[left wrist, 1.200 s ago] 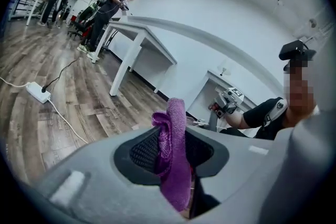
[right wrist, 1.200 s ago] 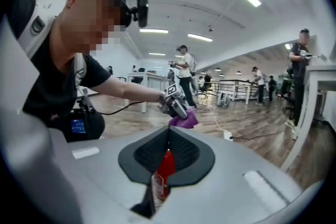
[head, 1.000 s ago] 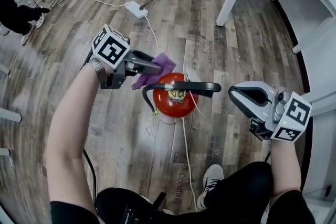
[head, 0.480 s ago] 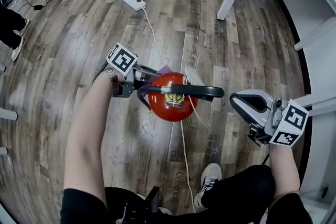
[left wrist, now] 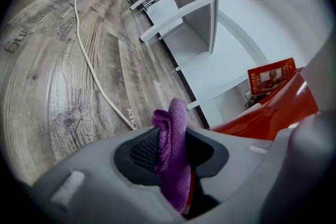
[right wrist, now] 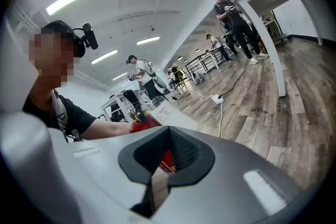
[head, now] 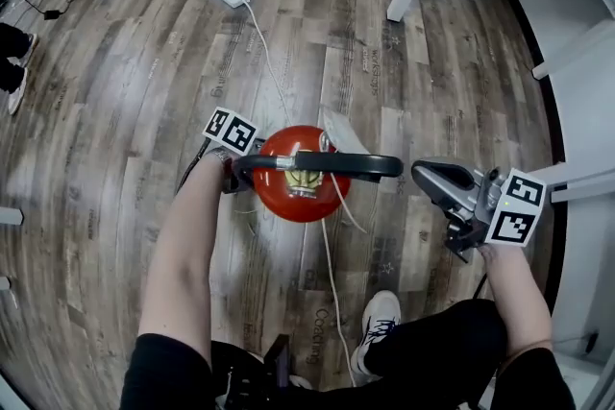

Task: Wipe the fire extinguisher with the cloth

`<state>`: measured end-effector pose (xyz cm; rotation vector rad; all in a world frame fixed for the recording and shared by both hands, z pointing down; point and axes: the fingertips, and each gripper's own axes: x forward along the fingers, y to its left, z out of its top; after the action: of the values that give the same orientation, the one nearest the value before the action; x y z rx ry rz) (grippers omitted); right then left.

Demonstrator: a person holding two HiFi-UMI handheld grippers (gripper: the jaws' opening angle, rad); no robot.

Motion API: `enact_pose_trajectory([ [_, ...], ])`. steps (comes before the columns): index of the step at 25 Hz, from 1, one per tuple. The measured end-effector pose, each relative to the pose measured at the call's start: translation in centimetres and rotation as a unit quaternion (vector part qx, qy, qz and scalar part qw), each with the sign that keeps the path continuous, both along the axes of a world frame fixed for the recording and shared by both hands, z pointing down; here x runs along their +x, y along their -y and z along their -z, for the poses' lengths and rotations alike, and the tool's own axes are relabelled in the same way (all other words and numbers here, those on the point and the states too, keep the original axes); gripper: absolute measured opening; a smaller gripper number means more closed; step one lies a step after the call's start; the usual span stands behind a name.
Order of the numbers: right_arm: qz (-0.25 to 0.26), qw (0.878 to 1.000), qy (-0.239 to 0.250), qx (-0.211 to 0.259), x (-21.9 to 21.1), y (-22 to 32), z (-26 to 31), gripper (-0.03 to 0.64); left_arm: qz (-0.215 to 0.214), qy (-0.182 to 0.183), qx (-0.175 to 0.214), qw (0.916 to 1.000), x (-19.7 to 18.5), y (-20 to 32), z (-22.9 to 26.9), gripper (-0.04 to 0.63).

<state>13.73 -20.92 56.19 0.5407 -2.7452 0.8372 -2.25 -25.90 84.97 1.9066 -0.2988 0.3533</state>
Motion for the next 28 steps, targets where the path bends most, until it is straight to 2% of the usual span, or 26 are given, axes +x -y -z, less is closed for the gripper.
enact_pose_trajectory([
  [2,-0.001,1.000,-0.005,-0.007,0.4,0.0,-0.5,0.003,0.011,0.018,-0.003,0.9998,0.1,0.2,-1.7,0.109],
  [4,0.001,1.000,-0.013,-0.009,0.8,-0.1,-0.9,0.003,0.024,0.021,-0.010,0.9994,0.1,0.2,-2.8,0.109],
  [10,-0.011,0.999,-0.010,-0.029,1.5,0.0,-1.6,0.003,0.052,-0.002,-0.010,0.9986,-0.4,0.0,-3.0,0.109],
  [15,-0.017,0.999,0.015,-0.042,0.6,0.0,-0.7,0.003,0.082,-0.094,0.002,0.9922,-1.3,0.4,1.4,0.112],
  [17,-0.016,0.999,0.017,-0.037,0.1,-0.2,-0.3,0.003,0.092,-0.143,0.004,0.9854,-1.6,0.0,4.5,0.114],
  [19,-0.015,0.999,0.021,-0.034,-0.5,-0.4,0.1,0.003,0.107,-0.198,0.002,0.9744,-2.1,-0.6,8.0,0.114],
  [22,-0.016,0.999,0.026,-0.026,-1.3,-0.7,0.8,0.003,0.135,-0.250,0.040,0.9580,-4.0,-1.0,12.7,0.115],
  [24,-0.022,0.999,0.031,-0.021,-1.7,-0.6,1.1,0.003,0.148,-0.274,0.083,0.9468,-5.4,-1.6,15.9,0.115],
  [25,-0.027,0.999,0.034,-0.020,-1.9,-0.4,1.3,0.003,0.152,-0.274,0.114,0.9428,-6.1,-2.1,17.4,0.115],
  [27,-0.040,0.998,0.043,-0.023,-2.1,-0.1,1.5,0.003,0.165,-0.244,0.200,0.9344,-7.5,-3.0,20.2,0.115],
  [28,-0.047,0.997,0.048,-0.025,-2.1,0.0,1.6,0.003,0.177,-0.225,0.246,0.9259,-8.3,-3.5,21.7,0.114],
])
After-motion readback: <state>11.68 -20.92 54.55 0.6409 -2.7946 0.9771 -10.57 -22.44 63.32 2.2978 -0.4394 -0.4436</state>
